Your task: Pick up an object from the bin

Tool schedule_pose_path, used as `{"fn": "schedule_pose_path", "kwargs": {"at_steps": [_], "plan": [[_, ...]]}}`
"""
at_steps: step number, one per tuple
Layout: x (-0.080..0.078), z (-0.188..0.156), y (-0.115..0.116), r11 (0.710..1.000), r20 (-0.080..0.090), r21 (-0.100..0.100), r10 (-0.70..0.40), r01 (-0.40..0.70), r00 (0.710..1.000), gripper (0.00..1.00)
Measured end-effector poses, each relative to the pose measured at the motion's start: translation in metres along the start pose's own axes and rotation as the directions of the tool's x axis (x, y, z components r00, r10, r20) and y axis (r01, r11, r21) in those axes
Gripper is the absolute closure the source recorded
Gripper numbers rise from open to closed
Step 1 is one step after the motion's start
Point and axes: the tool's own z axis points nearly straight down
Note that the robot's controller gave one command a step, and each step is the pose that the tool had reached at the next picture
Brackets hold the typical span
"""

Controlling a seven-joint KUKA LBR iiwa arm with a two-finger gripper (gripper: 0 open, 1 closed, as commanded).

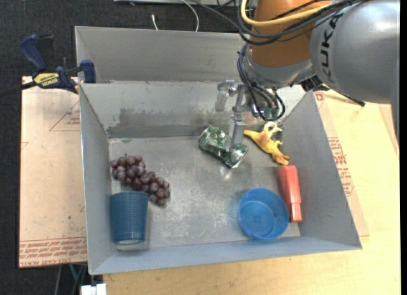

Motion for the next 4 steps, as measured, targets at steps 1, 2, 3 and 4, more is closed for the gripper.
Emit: {"fn": "schedule_pose_path", "kwargs": {"at_steps": [1, 2, 3, 4], "plan": [[-0.001, -0.005, 0.0, 1.0, 0.007, 0.0, 0.001, -0.001, 1.0, 0.0], [0.009, 0.129, -0.042, 0.98, 0.008, -0.003, 0.199, -0.199, 0.98, 0.0], [0.019, 0.066, -0.054, 0.99, 0.023, -0.004, 0.138, -0.138, 0.99, 0.0], [0.01, 0.118, -0.04, 0.96, 0.017, -0.007, 0.28, -0.28, 0.96, 0.0]]}}
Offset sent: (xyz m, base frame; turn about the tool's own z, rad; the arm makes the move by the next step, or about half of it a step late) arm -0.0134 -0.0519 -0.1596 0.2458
